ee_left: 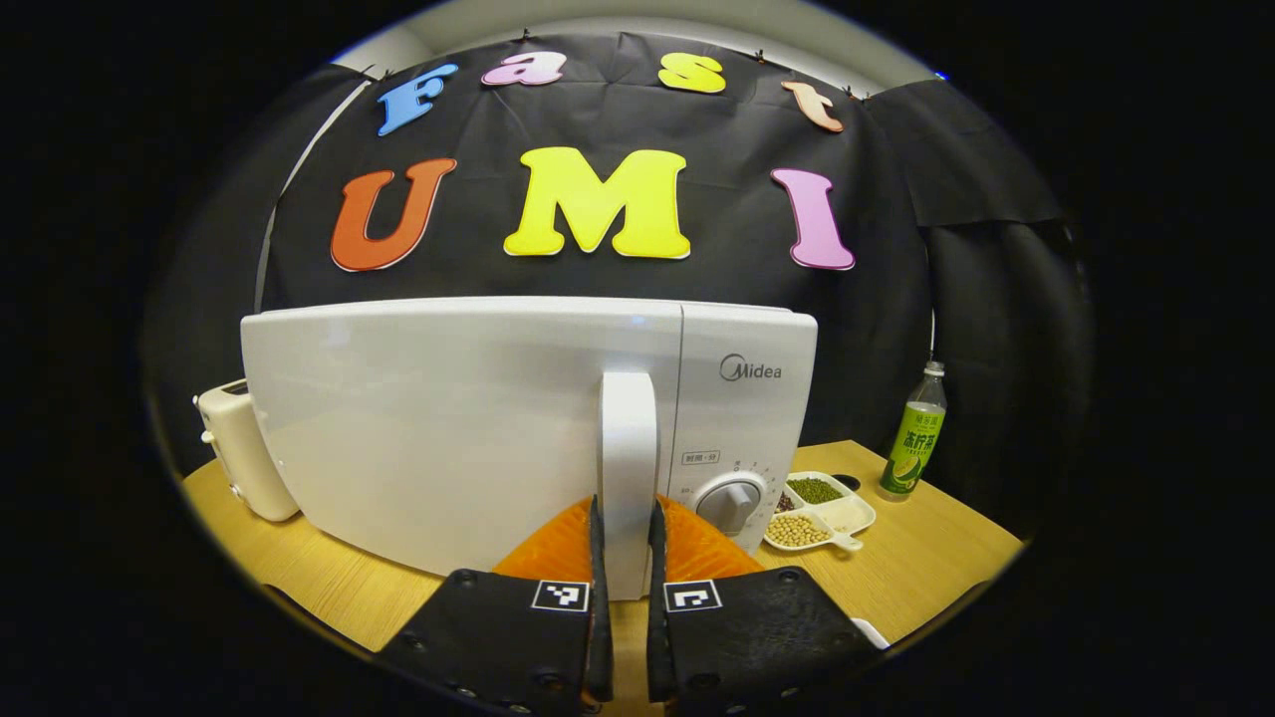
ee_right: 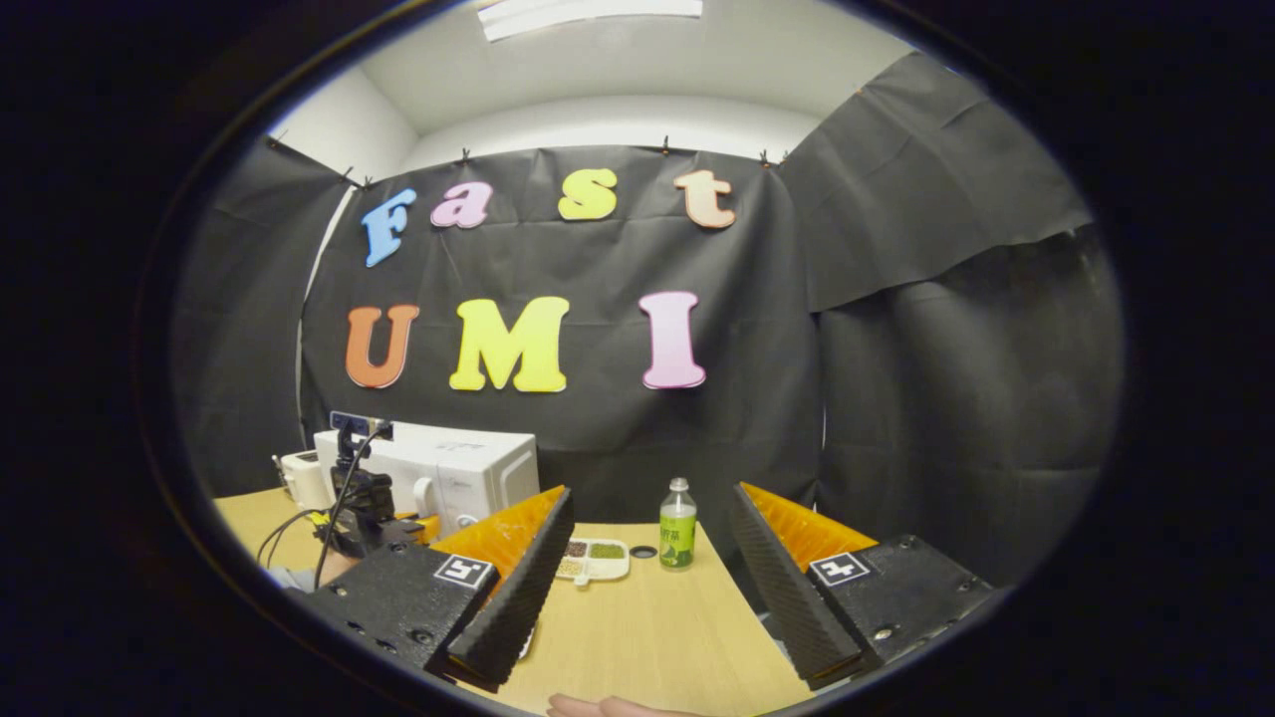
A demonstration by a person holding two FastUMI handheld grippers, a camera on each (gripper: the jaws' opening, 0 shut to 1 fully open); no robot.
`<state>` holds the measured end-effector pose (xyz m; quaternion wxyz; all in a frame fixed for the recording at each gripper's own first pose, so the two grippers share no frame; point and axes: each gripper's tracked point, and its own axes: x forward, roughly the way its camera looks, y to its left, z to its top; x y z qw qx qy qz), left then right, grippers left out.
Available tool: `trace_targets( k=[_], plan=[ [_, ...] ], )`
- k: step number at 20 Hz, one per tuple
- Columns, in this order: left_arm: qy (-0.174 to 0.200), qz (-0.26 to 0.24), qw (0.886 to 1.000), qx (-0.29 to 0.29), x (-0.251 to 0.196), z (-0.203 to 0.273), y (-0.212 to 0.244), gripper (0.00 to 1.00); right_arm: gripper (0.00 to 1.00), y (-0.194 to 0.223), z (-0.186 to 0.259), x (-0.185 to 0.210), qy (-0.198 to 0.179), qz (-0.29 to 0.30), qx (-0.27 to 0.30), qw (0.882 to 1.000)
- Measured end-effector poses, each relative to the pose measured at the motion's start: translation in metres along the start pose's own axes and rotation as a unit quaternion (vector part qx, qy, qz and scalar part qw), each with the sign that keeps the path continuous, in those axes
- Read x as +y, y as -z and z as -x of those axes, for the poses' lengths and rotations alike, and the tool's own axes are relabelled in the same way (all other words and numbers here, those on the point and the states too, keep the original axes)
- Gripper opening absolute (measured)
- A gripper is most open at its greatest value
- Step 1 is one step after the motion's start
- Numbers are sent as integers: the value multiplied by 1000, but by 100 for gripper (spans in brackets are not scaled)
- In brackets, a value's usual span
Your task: Open the microwave oven with the left hand, put the food in, and close the microwave oven.
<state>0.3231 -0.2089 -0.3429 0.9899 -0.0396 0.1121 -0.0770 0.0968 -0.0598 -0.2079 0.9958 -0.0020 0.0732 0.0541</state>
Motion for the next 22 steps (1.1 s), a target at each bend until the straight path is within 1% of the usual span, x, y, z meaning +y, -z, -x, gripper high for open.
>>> trace_targets(
  k=[4, 5, 7, 8, 9, 10, 11, 12, 13, 14, 15, 16, 17, 18, 19, 20, 21, 22],
  plan=[
    [-12, -20, 1000, -2, 2, -5, -1, 13, 92, 7, 0, 10, -9, -3, 9, 1000],
    [-13, -22, 1000, -1, 3, -6, 2, 13, 100, 6, 2, 11, -10, -3, 8, 1000],
    [-5, -20, 1000, -22, -1, 5, -5, 13, 100, 6, 7, 12, -12, -3, 5, 1000],
    [-1, -14, 1000, -11, -2, 9, -2, 13, 100, 2, 8, 12, -12, -1, 0, 1000],
    [5, -8, 1000, -23, -1, 14, -7, 13, 92, 3, 9, 10, -9, 2, -1, 1000],
    [13, 0, 1000, -17, -3, 18, -4, 13, 92, 3, 10, 8, -6, 5, -1, 1000],
    [14, -6, 1000, -26, -1, 25, -8, 13, 91, 3, 11, 8, -6, 5, -2, 1000],
    [18, -14, 999, -37, -2, 28, -17, 13, 92, 3, 11, 8, -6, 2, -1, 1000],
    [18, -29, 999, -20, -1, 22, -13, 12, 91, 7, 10, 9, -5, -2, 3, 1000],
    [18, -29, 999, -28, -1, 22, -15, 12, 100, 11, 9, 10, -6, -5, 7, 1000],
    [16, -39, 999, -31, -1, 21, -13, 12, 92, 15, 9, 12, -8, -7, 12, 1000],
    [14, -53, 998, -35, 0, 23, -13, 12, 100, 17, 8, 14, -9, -9, 14, 1000],
    [10, -60, 997, -47, 0, 21, -15, 12, 92, 20, 7, 15, -10, -9, 19, 1000],
    [-1, -62, 997, -36, 5, 23, -11, 14, 92, 22, 7, 17, -12, -11, 21, 1000],
    [-8, -62, 997, -45, 4, 21, -15, 24, 92, 23, 7, 19, -14, -11, 22, 1000],
    [-13, -65, 997, -42, 5, 20, -13, 39, 92, 23, 8, 20, -16, -9, 22, 1000],
    [-17, -64, 997, -41, 5, 21, -14, 38, 92, 23, 8, 20, -17, -7, 21, 1000],
    [-20, -62, 997, -43, 5, 20, -16, 37, 100, 23, 8, 19, -17, -5, 21, 1000]
  ],
)
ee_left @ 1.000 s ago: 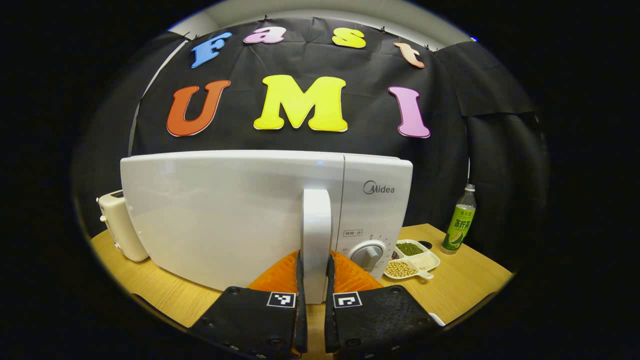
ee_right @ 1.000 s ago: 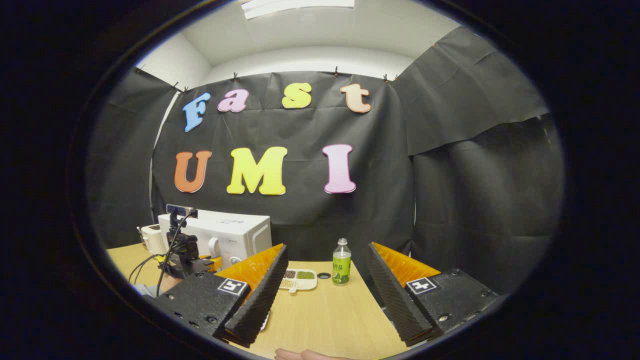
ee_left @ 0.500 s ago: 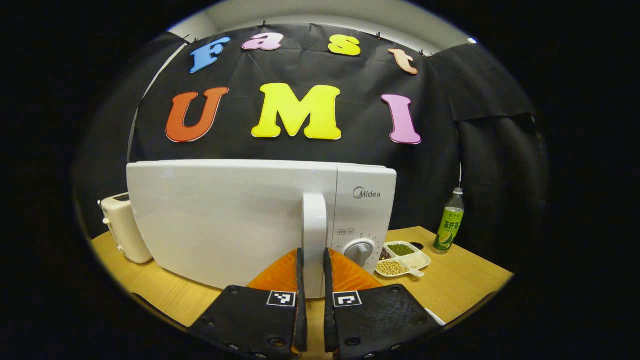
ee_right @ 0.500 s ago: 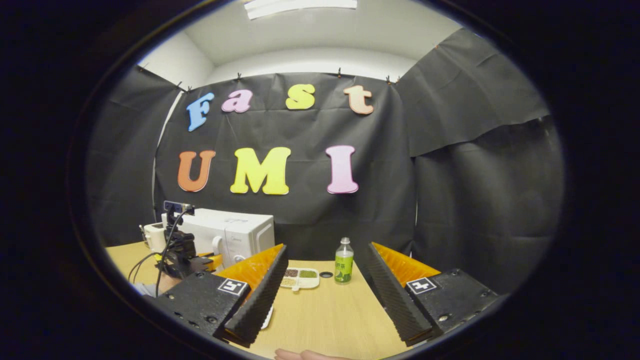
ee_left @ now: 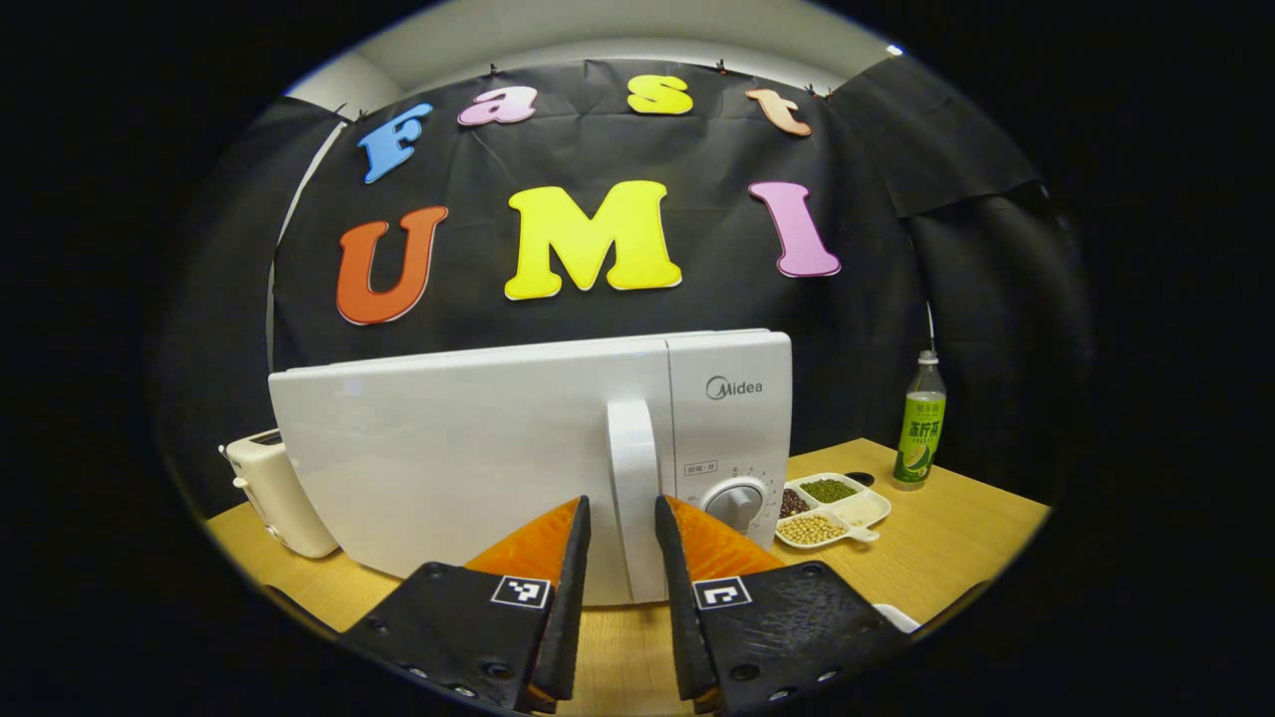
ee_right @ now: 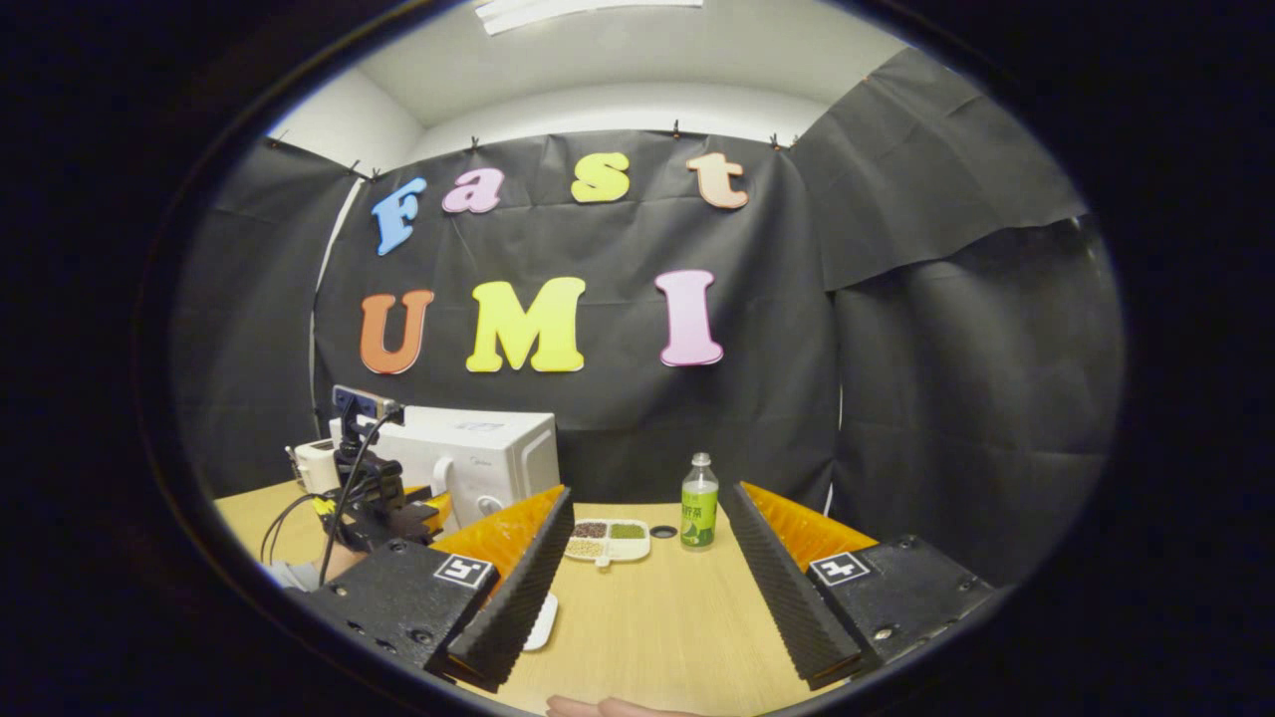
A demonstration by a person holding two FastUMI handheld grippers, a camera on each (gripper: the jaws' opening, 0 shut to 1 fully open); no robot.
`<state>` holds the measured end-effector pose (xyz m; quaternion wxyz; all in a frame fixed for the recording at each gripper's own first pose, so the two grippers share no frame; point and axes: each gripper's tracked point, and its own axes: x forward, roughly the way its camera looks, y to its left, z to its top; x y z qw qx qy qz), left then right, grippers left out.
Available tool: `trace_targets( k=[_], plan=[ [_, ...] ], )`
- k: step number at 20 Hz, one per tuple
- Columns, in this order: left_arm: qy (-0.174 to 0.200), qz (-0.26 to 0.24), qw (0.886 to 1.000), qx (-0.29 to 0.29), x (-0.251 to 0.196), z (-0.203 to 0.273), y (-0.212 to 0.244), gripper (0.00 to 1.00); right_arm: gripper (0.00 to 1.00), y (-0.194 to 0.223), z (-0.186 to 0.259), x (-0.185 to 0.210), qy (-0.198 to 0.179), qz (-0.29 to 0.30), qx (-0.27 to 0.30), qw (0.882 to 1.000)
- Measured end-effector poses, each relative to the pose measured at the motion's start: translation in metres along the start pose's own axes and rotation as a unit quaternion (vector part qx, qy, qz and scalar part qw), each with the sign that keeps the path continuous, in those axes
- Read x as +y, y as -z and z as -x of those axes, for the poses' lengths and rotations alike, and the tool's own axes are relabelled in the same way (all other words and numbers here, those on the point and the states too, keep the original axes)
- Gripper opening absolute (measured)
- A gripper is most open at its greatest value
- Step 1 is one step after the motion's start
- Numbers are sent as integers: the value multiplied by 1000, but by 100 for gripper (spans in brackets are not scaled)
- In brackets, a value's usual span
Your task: Open the microwave oven with the left hand, put the food in, and close the microwave oven.
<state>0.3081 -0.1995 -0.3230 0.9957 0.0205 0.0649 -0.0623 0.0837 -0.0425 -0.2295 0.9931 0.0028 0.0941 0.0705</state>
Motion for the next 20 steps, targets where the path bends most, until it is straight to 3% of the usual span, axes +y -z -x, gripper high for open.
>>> trace_targets(
  k=[1, 3, 4, 5, 6, 7, 8, 10, 11, 12, 13, 14, 15, 16, 17, 20],
  plan=[
    [-7, 3, 1000, 5, 3, 0, 2, 39, 92, 2, -1, -2, 1, 1, 0, 1000],
    [12, 28, 999, 20, -7, -3, 8, 50, 92, 6, -2, -4, 2, -2, 4, 1000],
    [19, 32, 999, 20, -13, -4, 10, 97, 100, 8, -4, -5, 1, -4, 6, 1000],
    [5, 26, 1000, 14, -6, -8, 8, 88, 92, 10, -3, -7, 2, -6, 8, 1000],
    [-18, 19, 1000, 17, 5, -13, 9, 93, 92, 12, -5, -9, 4, -7, 9, 1000],
    [-41, 15, 999, 26, 13, -16, 13, 92, 92, 16, -6, -11, 5, -8, 12, 1000],
    [-39, 21, 998, 34, 15, -21, 15, 75, 92, 19, -7, -12, 5, -8, 14, 1000],
    [-33, 35, 998, 34, 8, -21, 9, 67, 92, 24, -9, -16, 6, -8, 17, 1000],
    [-34, 36, 998, 31, 9, -26, 10, 63, 100, 26, -11, -18, 7, -7, 16, 1000],
    [-34, 30, 999, 26, 9, -25, 9, 67, 100, 29, -13, -19, 7, -7, 17, 1000],
    [-35, 28, 999, 24, 8, -27, 9, 50, 100, 33, -16, -19, 6, -8, 19, 1000],
    [-15, 32, 999, 26, -3, -28, 9, 54, 92, 36, -19, -17, 3, -10, 22, 1000],
    [-27, 29, 999, 27, -3, -31, 9, 48, 100, 41, -23, -17, 1, -12, 26, 1000],
    [-31, 17, 999, 36, -3, -28, 10, 18, 100, 46, -26, -15, -3, -15, 32, 999],
    [-25, 19, 999, 36, -4, -26, 9, 18, 92, 52, -28, -14, -7, -17, 37, 999],
    [21, 48, 998, 46, -9, -20, 10, 18, 100, 61, -39, -17, -13, -18, 46, 999]
  ],
)
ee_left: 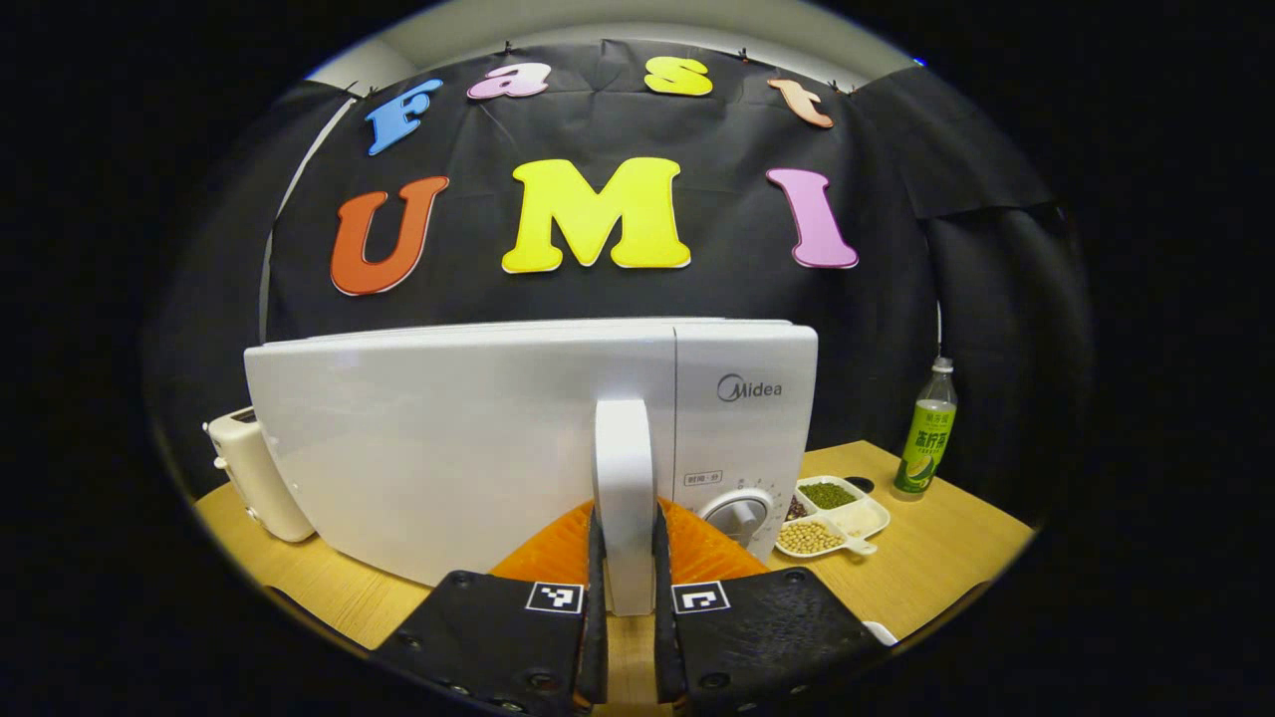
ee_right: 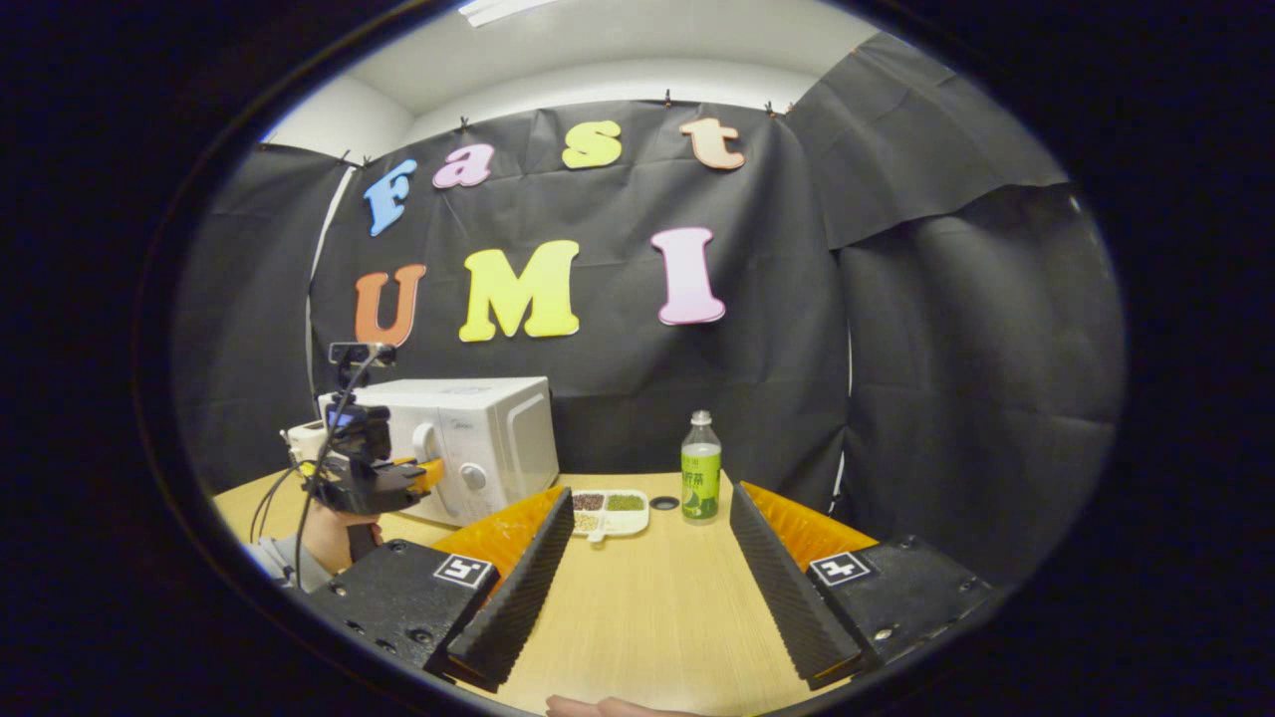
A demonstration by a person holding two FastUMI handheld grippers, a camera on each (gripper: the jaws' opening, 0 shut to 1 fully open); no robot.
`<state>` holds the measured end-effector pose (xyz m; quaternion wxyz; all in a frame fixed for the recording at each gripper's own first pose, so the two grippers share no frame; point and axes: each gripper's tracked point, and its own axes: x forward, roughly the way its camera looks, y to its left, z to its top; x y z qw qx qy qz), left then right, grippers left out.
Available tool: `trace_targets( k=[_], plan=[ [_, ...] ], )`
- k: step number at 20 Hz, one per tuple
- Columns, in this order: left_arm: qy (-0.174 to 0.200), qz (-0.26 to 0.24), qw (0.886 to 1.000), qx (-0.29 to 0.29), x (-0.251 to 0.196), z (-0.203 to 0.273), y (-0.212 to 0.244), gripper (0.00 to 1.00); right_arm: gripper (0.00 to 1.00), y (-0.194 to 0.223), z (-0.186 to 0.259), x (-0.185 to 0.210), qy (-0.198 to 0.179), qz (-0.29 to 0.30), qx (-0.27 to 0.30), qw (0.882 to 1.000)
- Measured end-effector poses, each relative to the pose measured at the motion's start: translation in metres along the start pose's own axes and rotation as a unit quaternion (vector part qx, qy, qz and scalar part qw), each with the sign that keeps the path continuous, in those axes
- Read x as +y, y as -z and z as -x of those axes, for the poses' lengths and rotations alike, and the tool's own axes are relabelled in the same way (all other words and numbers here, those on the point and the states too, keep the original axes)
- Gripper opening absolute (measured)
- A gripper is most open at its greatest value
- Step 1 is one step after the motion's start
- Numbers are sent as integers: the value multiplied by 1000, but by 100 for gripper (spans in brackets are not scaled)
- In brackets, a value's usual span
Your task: Open the microwave oven with the left hand, put the food in, and close the microwave oven.
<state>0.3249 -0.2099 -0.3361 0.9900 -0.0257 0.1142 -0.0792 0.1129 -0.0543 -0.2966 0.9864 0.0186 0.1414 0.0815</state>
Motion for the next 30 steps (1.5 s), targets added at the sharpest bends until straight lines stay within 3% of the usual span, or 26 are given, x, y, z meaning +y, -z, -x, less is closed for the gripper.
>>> trace_targets(
  k=[1, 3, 4, 7, 8, 9, 10, 12, 16, 20, 26, 27, 28, 29, 30],
  plan=[
    [5, 3, 1000, -4, -2, -1, -4, 18, 100, 1, -5, -2, 1, 0, 1, 1000],
    [-17, 3, 1000, -11, 1, -2, -4, 0, 100, 3, -12, -3, 2, 0, 0, 1000],
    [-25, -16, 999, -16, 5, -1, -3, 0, 100, 4, -14, -1, 0, -2, 3, 1000],
    [-8, 28, 1000, -5, -2, 9, 1, 0, 100, 13, -17, 2, -8, -10, 14, 1000],
    [-7, 15, 1000, -12, -1, 17, -1, 0, 100, 13, -16, 0, -6, -9, 14, 1000],
    [-3, -16, 1000, -22, 2, 29, -3, 0, 91, 13, -17, -3, 0, -8, 17, 1000],
    [1, -16, 1000, -22, 5, 42, 0, 0, 100, 14, -15, -5, 3, -9, 19, 1000],
    [18, 9, 1000, -17, 6, 66, 8, 0, 100, 12, -9, 0, 3, -13, 20, 1000],
    [40, -23, 999, -25, 23, 111, 13, 0, 100, 1, 14, 15, 2, -14, 10, 1000],
    [55, -13, 998, -17, 50, 162, 22, 0, 100, -5, 45, 42, -5, -6, 5, 1000],
    [19, -18, 999, -21, 128, 238, 35, 14, 100, -20, 90, 91, -27, 23, -14, 999],
    [2, -15, 1000, -26, 147, 250, 35, 15, 92, -21, 94, 100, -33, 24, -15, 999],
    [-9, -10, 1000, -27, 162, 263, 35, 19, 100, -23, 98, 109, -40, 25, -16, 999],
    [-19, -6, 1000, -24, 177, 276, 39, 20, 100, -25, 99, 118, -45, 26, -18, 998],
    [-32, 0, 999, -19, 193, 290, 43, 28, 100, -25, 100, 124, -49, 28, -18, 998]
  ],
)
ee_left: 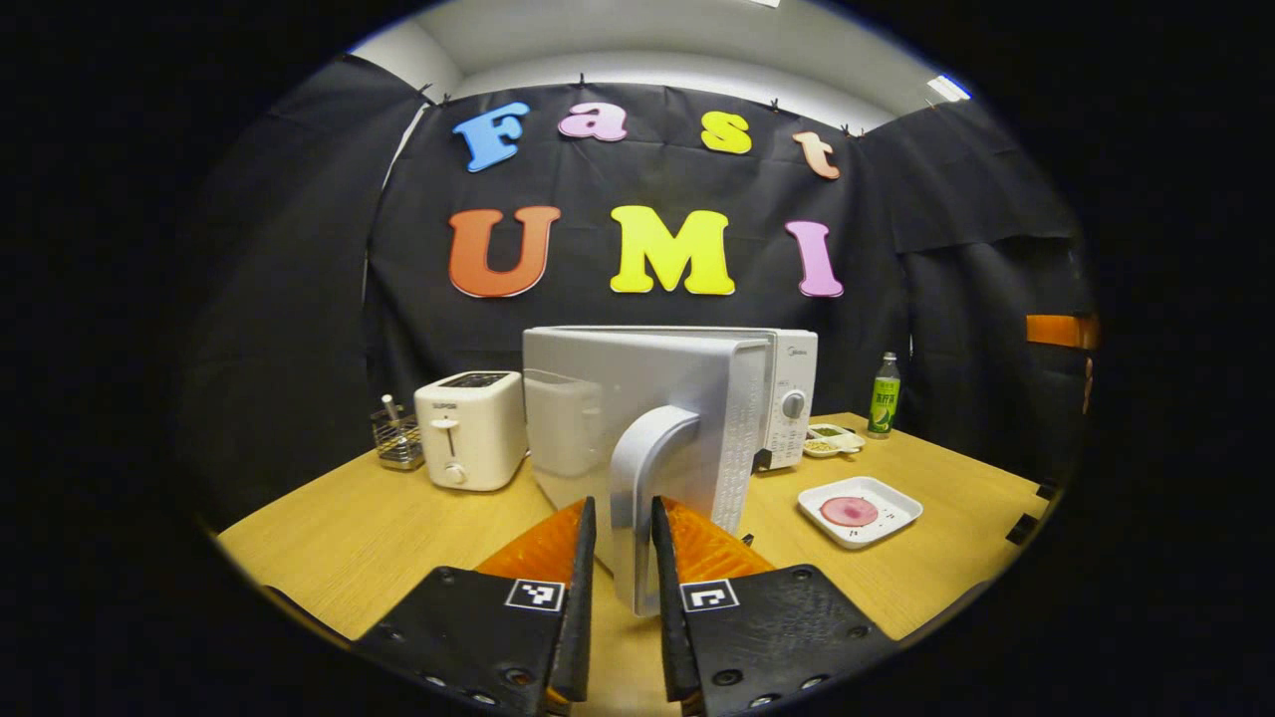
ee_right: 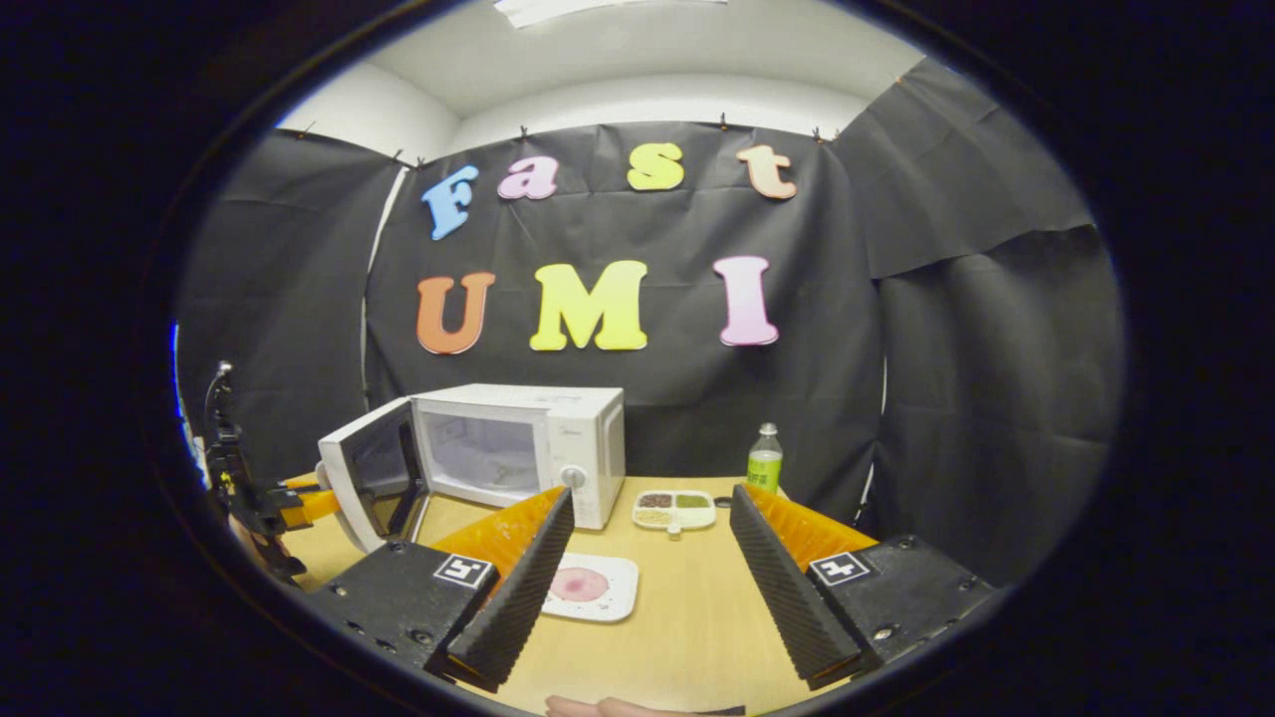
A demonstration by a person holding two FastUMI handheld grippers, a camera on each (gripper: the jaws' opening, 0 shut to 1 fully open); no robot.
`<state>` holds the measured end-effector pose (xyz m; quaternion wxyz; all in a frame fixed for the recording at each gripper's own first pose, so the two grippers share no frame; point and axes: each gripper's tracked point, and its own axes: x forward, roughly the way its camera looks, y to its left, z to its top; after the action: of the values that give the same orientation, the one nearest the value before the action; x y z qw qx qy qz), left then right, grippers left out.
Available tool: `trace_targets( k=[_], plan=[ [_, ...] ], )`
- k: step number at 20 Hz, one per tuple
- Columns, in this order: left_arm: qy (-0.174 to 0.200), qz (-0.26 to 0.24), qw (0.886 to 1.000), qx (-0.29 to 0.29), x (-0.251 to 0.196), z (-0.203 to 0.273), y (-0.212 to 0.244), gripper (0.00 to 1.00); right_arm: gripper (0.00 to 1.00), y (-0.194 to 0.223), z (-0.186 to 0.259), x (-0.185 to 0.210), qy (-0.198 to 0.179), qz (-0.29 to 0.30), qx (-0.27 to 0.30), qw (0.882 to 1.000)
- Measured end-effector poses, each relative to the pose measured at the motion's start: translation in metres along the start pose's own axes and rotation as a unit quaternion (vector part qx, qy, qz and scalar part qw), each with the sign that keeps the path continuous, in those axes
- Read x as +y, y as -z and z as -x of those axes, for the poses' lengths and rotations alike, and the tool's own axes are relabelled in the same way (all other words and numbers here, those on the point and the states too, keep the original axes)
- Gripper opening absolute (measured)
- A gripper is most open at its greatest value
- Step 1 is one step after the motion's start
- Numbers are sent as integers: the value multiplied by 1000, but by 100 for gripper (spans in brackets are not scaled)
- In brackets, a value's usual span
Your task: Open the microwave oven with the left hand, put the food in, and close the microwave oven.
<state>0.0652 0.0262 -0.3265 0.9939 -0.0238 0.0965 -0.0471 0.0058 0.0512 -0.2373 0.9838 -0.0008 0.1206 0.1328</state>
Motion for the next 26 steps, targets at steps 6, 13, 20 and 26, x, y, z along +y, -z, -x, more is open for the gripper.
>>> trace_targets(
  k=[6, 13, 20, 26],
  plan=[
    [-96, 33, 995, -1, 68, 79, -14, 85, 100, 14, -30, 26, -22, 7, 37, 999],
    [-102, 29, 993, -48, 53, 100, -85, 95, 100, 54, -102, 12, -41, 34, 180, 982],
    [-94, -1, 992, -83, 19, 84, -142, 95, 100, 129, -157, 3, -84, 8, 364, 927],
    [-92, 7, 991, -93, 7, 58, -151, 95, 70, 210, -170, 20, -118, -73, 533, 834]
  ],
)
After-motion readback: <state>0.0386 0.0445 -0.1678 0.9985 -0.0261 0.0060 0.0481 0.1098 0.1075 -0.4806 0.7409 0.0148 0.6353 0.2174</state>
